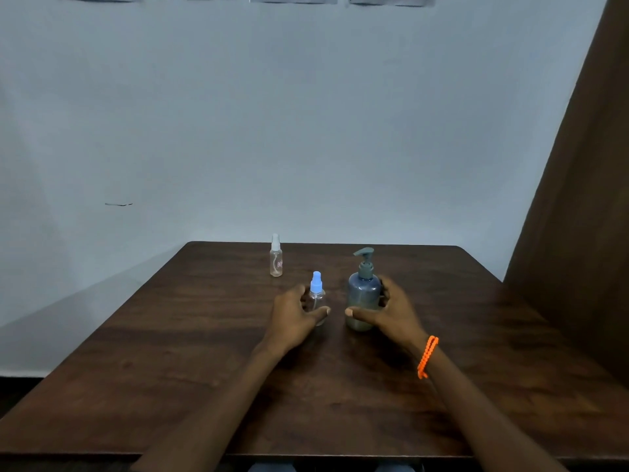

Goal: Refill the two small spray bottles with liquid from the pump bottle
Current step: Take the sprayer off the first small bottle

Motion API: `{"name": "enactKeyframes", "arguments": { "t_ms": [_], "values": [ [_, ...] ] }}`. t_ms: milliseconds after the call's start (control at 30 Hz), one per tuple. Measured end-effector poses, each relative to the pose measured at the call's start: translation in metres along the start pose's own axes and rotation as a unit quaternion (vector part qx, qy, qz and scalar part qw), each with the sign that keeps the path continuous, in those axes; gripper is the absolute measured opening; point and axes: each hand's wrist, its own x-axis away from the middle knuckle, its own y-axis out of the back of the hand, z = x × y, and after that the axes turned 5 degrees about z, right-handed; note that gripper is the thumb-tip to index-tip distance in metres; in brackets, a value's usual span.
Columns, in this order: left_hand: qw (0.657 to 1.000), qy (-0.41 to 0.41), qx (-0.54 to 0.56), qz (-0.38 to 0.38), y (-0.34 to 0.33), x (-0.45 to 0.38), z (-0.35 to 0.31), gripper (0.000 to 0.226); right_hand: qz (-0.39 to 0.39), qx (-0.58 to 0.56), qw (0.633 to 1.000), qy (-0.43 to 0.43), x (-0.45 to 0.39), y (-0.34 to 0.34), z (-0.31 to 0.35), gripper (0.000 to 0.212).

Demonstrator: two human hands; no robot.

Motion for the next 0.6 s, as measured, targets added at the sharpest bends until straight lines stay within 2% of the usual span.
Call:
{"name": "enactKeyframes", "arguments": {
  "t_ms": [133,200,233,267,333,367,433,500,600],
  "values": [
    [1.000,0.005,0.005,0.006,-0.003,-0.001,-0.002,0.036,0.031,0.020,0.999,-0.025,0.009,0.001,0.006,0.106],
    [1.000,0.008,0.002,0.004,-0.003,-0.001,0.000,0.035,-0.048,0.044,0.998,-0.023,0.016,0.000,0.015,0.112],
    [1.000,0.009,0.003,-0.001,-0.003,-0.001,0.002,0.035,-0.115,0.063,0.991,-0.004,0.022,-0.001,0.024,0.108],
    [1.000,0.009,0.004,-0.008,-0.003,-0.002,0.003,0.034,-0.189,0.087,0.977,0.040,0.028,-0.004,0.033,0.094],
    [1.000,0.004,0.006,-0.022,-0.003,-0.001,0.003,0.033,-0.287,0.134,0.933,0.171,0.038,-0.014,0.056,0.055],
    [1.000,0.003,0.011,-0.026,-0.003,0.000,0.003,0.031,-0.284,0.156,0.920,0.220,0.041,-0.022,0.066,0.038],
    [0.999,0.008,0.022,-0.036,-0.004,0.001,0.001,0.027,-0.192,0.196,0.932,0.236,0.036,-0.041,0.080,0.021],
    [0.999,0.002,0.006,-0.048,-0.003,0.002,-0.003,0.026,-0.100,0.231,0.955,0.155,0.025,-0.063,0.087,0.026],
    [0.998,-0.003,-0.021,-0.061,0.002,0.004,-0.007,0.032,-0.084,0.251,0.963,0.047,0.008,-0.084,0.091,0.035]
  ]
}}
